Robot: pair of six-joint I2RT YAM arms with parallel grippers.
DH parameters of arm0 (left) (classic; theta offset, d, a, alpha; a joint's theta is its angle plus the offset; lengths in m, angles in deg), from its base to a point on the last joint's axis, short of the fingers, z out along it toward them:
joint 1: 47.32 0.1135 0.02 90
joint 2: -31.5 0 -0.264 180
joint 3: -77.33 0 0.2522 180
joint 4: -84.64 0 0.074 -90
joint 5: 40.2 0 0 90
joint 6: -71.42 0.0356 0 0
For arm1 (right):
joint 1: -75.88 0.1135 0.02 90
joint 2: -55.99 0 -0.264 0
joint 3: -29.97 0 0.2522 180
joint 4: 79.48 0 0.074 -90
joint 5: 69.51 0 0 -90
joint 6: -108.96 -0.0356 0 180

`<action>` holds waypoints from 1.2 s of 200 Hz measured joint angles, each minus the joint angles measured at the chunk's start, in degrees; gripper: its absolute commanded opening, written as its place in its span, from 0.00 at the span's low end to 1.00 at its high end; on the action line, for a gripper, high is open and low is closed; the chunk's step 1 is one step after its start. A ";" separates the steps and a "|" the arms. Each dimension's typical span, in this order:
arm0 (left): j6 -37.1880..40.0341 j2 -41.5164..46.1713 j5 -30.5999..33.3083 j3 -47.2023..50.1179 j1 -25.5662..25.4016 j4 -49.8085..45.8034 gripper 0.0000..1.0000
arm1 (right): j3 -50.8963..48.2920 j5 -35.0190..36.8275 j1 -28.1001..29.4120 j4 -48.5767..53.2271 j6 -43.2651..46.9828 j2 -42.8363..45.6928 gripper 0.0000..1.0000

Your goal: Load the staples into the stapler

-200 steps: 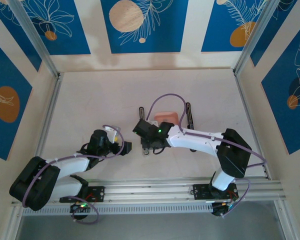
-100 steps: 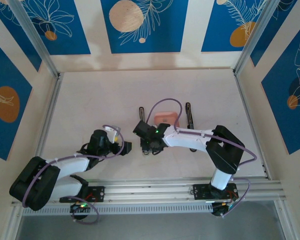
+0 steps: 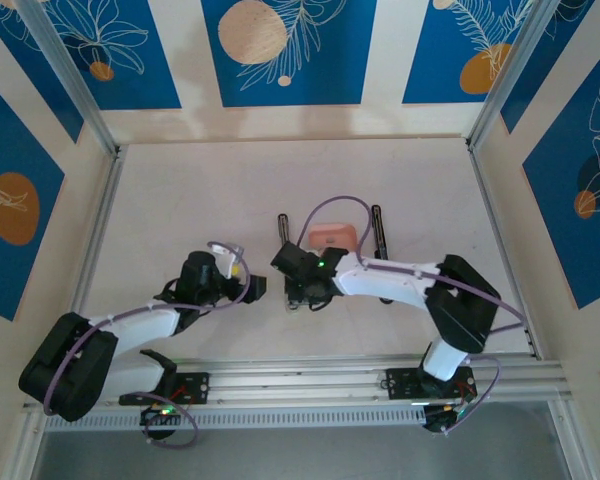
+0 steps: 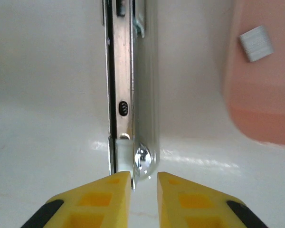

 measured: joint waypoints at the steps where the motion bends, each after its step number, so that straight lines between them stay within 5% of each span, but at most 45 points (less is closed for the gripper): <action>1: 0.00 0.02 -0.02 -0.07 0.00 0.00 0.98 | -0.09 0.07 -0.02 0.11 0.00 0.42 0.26; 67: -0.68 1.77 -2.16 -3.45 -1.40 -1.29 0.97 | -7.78 -1.20 -10.97 5.77 3.72 18.45 0.34; 117: -3.67 0.17 -2.80 -8.02 -3.48 -1.95 0.97 | -9.03 -7.30 -21.35 6.54 9.97 20.98 0.38; 240: -7.52 -7.21 1.05 -14.93 -3.52 -4.13 0.99 | 19.52 -12.09 -27.34 12.55 16.39 -15.43 0.40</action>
